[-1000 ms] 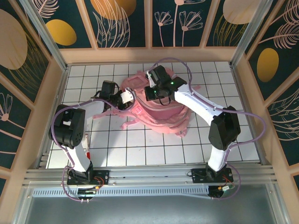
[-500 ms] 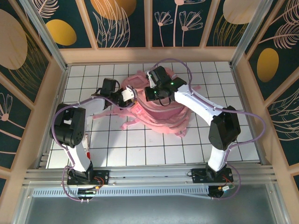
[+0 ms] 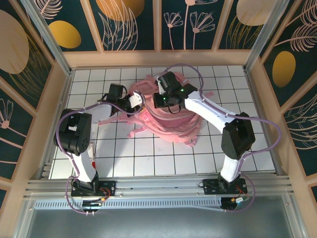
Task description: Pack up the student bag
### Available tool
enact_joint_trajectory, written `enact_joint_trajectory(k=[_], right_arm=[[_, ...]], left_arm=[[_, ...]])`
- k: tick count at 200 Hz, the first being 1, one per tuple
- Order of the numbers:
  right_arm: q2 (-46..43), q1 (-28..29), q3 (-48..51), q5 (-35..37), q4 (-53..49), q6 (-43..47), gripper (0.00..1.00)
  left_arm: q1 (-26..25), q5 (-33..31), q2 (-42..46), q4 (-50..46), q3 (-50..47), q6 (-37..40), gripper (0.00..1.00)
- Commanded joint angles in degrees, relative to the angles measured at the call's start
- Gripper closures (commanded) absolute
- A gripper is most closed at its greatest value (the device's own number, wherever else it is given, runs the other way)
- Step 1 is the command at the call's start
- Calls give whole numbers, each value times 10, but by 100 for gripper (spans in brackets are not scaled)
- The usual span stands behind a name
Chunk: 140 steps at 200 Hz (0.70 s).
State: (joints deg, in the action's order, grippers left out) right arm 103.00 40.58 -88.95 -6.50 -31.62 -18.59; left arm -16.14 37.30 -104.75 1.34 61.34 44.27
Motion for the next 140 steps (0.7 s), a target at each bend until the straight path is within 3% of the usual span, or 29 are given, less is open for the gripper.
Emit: enact_joint_trajectory(k=[1,59,140], right_arm=[[-8,11,10,25,42,-19,100],[61,28,-34,11,93,-33,100],[144,27,-79,20,154,-88,100]], left_arm=[[-3,54,48,32,-23,-21,100],[-9,64,151,111,-118,-100,100],[-88,68,203,154,-173,-209,100]])
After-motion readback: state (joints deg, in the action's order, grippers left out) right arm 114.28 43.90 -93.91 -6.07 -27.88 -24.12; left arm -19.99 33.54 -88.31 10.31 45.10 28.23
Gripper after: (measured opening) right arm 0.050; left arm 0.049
